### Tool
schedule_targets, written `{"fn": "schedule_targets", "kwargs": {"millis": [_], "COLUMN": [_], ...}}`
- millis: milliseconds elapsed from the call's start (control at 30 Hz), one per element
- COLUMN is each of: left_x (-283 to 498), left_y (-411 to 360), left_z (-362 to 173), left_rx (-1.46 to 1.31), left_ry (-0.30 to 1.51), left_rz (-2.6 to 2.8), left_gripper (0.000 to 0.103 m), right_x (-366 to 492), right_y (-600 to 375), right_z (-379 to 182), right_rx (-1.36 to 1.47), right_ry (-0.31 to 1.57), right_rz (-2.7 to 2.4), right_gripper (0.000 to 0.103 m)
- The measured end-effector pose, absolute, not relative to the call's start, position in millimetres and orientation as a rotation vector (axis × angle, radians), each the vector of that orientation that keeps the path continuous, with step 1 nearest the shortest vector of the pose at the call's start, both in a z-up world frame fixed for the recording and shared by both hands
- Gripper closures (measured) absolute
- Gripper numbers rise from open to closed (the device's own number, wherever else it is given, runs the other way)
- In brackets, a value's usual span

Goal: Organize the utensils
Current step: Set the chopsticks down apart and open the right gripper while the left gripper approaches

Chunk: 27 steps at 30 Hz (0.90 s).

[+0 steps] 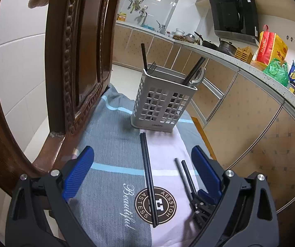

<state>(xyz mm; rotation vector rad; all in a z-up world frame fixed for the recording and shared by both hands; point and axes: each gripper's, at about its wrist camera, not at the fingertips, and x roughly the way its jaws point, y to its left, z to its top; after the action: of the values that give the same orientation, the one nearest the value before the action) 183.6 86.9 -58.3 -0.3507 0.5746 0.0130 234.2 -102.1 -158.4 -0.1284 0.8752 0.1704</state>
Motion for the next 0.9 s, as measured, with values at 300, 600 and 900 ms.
{"fn": "schedule_targets", "kwargs": {"millis": [300, 600, 900], "left_x": [184, 187, 188], "left_y": [84, 73, 45], "left_z": [-61, -66, -74], "left_rx": [-0.343, -0.311, -0.208], "left_ry": [0.593, 0.616, 0.657], "left_rz": [0.014, 0.003, -0.023], "left_gripper": [0.009, 0.009, 0.009], "right_x": [235, 230, 198], "right_y": [-107, -133, -167], "right_z": [-159, -151, -85], "right_rx": [-0.098, 0.009, 0.023], "right_ry": [0.854, 0.848, 0.710], "right_rz": [0.109, 0.117, 0.190], "right_gripper": [0.092, 0.086, 0.056]}}
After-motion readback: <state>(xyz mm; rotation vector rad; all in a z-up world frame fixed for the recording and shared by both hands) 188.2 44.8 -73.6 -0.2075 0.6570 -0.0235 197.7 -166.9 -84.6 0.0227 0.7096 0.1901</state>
